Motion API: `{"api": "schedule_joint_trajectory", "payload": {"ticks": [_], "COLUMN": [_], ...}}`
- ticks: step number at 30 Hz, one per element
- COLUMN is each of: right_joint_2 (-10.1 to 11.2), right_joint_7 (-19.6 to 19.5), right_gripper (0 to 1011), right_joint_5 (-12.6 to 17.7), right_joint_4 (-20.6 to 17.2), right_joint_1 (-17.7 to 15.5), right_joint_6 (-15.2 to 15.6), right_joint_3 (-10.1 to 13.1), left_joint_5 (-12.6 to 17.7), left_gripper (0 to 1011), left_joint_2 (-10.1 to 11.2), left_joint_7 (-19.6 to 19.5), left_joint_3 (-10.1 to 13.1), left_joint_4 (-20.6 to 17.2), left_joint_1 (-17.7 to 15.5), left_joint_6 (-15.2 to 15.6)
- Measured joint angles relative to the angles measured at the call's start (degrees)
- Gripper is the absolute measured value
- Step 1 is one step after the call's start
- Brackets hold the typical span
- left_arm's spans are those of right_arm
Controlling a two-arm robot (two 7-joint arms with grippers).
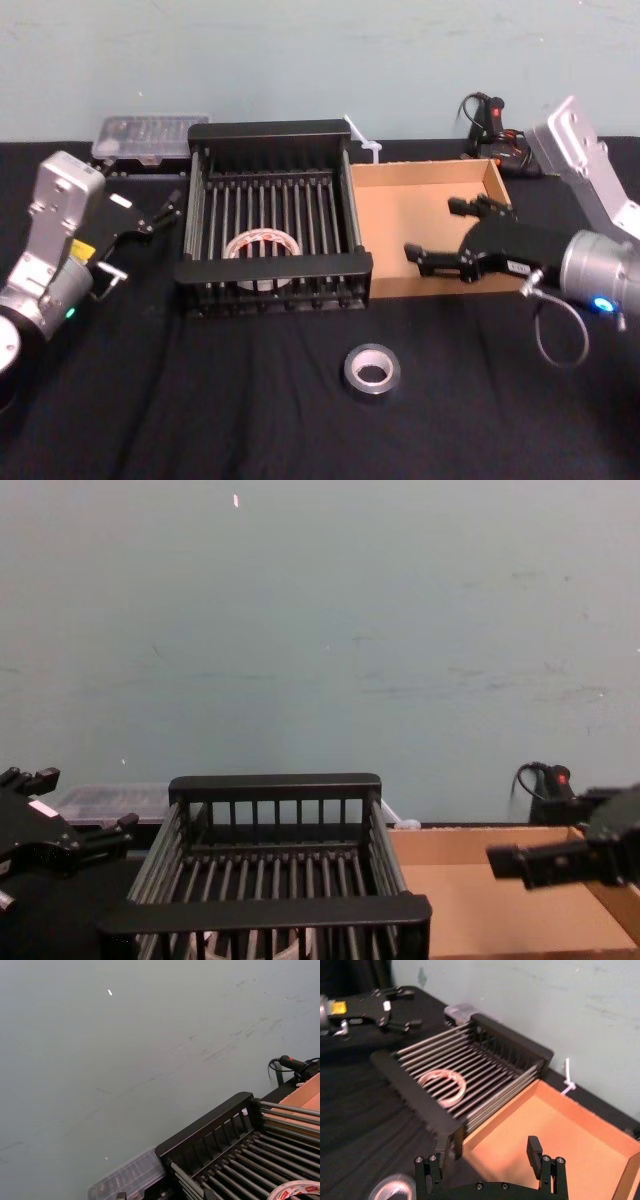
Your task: Pick up the white tape and place it into the black box , Pick up the silver tape and place it into the brown box.
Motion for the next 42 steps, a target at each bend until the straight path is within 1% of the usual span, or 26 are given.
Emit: {"api": "schedule_joint_trajectory", "payload": {"ticks": [6, 9, 13, 18, 27, 35, 42], "right_joint_2": [3.07, 4.08, 4.61, 4.63, 3.5, 2.48, 1.45], "right_joint_7": [1.28, 1.71, 2.05, 2.39, 3.04, 3.06, 3.03], "right_gripper": [1000, 1000, 1000, 1002, 1000, 1002, 1002], "right_joint_5": [0.94, 1.17, 1.23, 1.25, 1.63, 1.2, 0.63], "right_joint_4": [-2.13, -2.76, -2.92, -2.5, -0.13, 2.18, 4.11], "right_joint_1": [-2.45, -3.07, -3.18, -2.4, 0.39, 2.29, 3.6], "right_joint_6": [-0.06, -0.07, 0.07, 0.55, 2.4, 3.08, 3.66], "right_joint_3": [-0.64, -1.49, -2.84, -4.75, -8.31, -10.62, -12.07], "left_joint_5": [0.0, 0.0, 0.0, 0.0, 0.0, 0.0, 0.0], "left_gripper": [1001, 1001, 1001, 1001, 1001, 1001, 1001], "left_joint_2": [0.0, 0.0, 0.0, 0.0, 0.0, 0.0, 0.0], "left_joint_7": [0.0, 0.0, 0.0, 0.0, 0.0, 0.0, 0.0], "left_joint_3": [0.0, 0.0, 0.0, 0.0, 0.0, 0.0, 0.0], "left_joint_4": [0.0, 0.0, 0.0, 0.0, 0.0, 0.0, 0.0], "left_joint_1": [0.0, 0.0, 0.0, 0.0, 0.0, 0.0, 0.0], "left_joint_6": [0.0, 0.0, 0.0, 0.0, 0.0, 0.0, 0.0]}}
